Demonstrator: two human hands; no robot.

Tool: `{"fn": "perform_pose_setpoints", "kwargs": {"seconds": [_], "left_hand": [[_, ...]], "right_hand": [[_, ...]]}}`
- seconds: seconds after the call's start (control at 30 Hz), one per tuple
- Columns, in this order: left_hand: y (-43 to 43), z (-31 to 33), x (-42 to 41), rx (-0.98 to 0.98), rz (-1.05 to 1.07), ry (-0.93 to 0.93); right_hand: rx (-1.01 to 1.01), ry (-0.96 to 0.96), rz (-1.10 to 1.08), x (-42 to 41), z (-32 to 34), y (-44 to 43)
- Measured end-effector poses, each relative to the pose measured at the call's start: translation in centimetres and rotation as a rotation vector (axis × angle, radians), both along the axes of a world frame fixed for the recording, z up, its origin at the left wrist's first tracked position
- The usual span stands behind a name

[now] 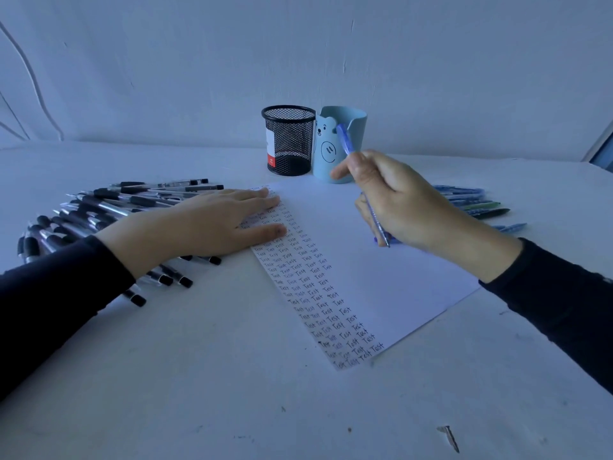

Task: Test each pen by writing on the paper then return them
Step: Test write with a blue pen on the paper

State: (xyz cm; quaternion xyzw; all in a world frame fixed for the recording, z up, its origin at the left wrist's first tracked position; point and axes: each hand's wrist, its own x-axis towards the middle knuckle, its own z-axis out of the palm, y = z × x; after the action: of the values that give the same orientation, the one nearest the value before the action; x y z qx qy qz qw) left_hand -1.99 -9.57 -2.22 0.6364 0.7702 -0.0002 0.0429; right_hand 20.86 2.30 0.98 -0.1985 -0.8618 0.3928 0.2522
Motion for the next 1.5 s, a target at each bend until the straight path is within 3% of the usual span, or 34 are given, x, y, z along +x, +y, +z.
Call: {"fn": "perform_pose_setpoints", "kwargs": {"seconds": [0.4,0.63,0.77,0.87,1.0,1.23,1.4,1.5], "left_hand": [[-0.1,0.0,0.0,-0.005,0.007,0.018],[0.1,0.0,0.0,-0.001,0.0,0.002],[0.0,0.2,0.1,0.147,-0.073,0.025],[0.0,1.1,1.6,0.364,-0.2,-0.166],[0.1,1.9,4.1,0.292,-0.269,-0.426],[-0.3,2.0,3.9,0.347,-0.317,-0.396],[-0.1,5.3,-1.1,0.706,0.027,-0.408],[-0.3,6.2,-6.3,0.701,0.266,-0.285]], "right_hand": [[0.456,-0.137,0.228,-0.3,-3.1,-0.3],[0.706,-0.162,0.178,-0.8,-4.5,-1.3],[0.609,-0.282,0.155,0.5,-2.2,0.4],[0.526,-0.322,0.03,3.0,0.3,3.4],[0.386,-0.373,-0.019,6.0,1.0,5.7],[0.346,-0.402,-0.006,6.4,0.2,6.1],[0.447,-0.356,0.014,5.5,-0.5,5.9],[0.438,-0.287,0.028,5.0,-0.5,5.3]]}}
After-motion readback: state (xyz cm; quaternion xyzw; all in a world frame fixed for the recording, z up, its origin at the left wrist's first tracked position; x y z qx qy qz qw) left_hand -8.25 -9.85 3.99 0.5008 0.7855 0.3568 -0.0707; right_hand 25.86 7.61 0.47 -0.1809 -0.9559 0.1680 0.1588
